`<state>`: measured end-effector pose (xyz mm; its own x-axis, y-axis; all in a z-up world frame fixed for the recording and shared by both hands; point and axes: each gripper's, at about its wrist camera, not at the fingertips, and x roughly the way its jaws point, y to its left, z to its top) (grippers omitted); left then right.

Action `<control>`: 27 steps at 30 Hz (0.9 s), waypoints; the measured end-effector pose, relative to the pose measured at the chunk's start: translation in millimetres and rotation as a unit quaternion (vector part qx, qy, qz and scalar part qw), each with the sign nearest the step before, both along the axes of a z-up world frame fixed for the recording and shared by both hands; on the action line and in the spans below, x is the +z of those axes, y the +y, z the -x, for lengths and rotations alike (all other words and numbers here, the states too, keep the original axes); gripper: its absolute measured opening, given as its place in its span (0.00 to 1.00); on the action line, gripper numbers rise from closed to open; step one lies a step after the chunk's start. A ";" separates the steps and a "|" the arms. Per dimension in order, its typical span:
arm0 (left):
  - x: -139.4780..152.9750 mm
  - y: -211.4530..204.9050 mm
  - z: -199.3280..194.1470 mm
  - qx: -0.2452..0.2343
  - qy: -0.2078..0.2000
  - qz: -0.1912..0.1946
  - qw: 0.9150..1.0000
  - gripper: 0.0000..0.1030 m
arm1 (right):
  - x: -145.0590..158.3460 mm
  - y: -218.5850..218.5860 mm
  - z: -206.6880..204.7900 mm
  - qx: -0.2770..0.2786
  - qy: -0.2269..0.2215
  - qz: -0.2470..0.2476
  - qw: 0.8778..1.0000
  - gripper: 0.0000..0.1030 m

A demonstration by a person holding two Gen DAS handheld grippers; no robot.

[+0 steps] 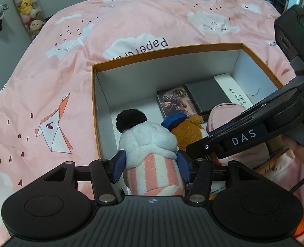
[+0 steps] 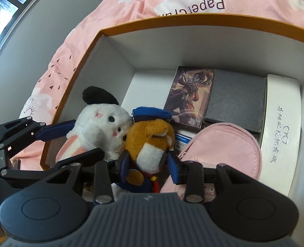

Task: Organize objects
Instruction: 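Lower the panda and bear into the orange box and open both tools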

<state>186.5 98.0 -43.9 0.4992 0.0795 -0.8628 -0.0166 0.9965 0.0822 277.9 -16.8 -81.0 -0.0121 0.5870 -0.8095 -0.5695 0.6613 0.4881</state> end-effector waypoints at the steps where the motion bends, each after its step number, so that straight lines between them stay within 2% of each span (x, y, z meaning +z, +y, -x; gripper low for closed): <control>1: 3.1 0.8 0.3 -0.003 0.001 0.001 1.000 0.61 | 0.5 -0.7 -0.2 -0.002 0.000 -0.001 1.000 0.41; 3: 11.3 2.8 2.0 -0.010 0.001 0.001 1.000 0.60 | 2.6 -2.4 0.4 -0.002 -0.001 -0.005 1.000 0.42; 5: 18.7 5.4 2.7 -0.022 0.008 0.003 1.000 0.53 | 4.6 -3.4 0.7 0.000 0.001 -0.008 1.000 0.42; 7: 22.9 8.3 0.6 -0.030 0.023 0.004 0.999 0.39 | 7.6 -4.6 2.1 0.002 -0.005 -0.007 1.000 0.42; 9: 25.0 9.8 -2.9 -0.038 0.029 -0.003 0.999 0.33 | 11.0 -5.4 2.6 0.000 -0.012 -0.008 1.000 0.42; 14: 21.6 2.1 -18.3 -0.094 0.025 -0.016 0.995 0.29 | 17.8 -5.8 0.9 -0.006 -0.020 -0.026 0.999 0.40; 19: 4.1 -7.2 -33.7 -0.123 0.037 -0.047 0.991 0.27 | 14.5 0.9 -6.0 -0.020 -0.032 -0.028 0.999 0.39; 21: -1.5 -9.7 -33.3 -0.129 0.047 -0.055 0.989 0.26 | 10.9 2.5 -6.6 -0.020 -0.030 -0.024 0.999 0.31; 27: -10.1 -12.7 -24.3 -0.131 0.067 -0.086 0.985 0.21 | 5.4 -0.5 -3.9 -0.024 -0.015 -0.014 1.000 0.28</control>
